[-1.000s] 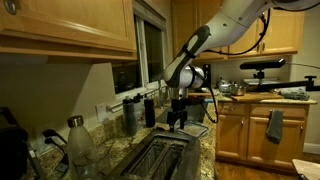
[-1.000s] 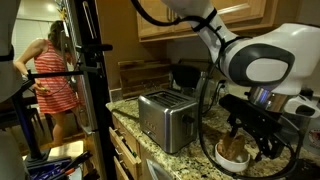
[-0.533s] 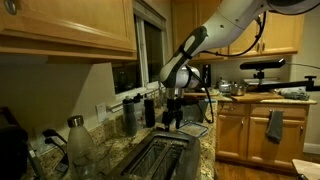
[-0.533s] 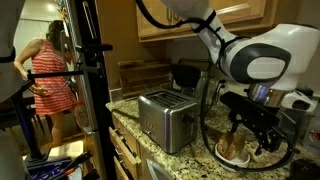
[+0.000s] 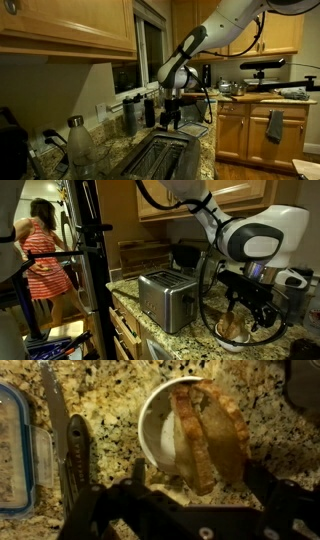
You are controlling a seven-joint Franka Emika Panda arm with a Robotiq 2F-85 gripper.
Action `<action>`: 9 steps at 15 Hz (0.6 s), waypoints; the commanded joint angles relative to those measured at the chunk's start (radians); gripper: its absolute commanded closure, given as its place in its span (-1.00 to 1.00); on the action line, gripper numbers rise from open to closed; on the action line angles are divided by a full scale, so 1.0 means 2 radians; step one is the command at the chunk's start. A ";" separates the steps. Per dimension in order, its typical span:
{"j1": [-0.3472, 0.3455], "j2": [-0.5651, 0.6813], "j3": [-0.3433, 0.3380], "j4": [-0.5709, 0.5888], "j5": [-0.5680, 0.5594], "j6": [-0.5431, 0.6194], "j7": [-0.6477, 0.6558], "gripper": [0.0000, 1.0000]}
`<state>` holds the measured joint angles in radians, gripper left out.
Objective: Place the slices of bread in the toaster
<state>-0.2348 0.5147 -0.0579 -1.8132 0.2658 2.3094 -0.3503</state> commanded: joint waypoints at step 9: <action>0.001 0.003 -0.008 0.020 -0.037 -0.002 0.042 -1.00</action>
<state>-0.2357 0.5149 -0.0664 -1.7836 0.2311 2.3094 -0.3082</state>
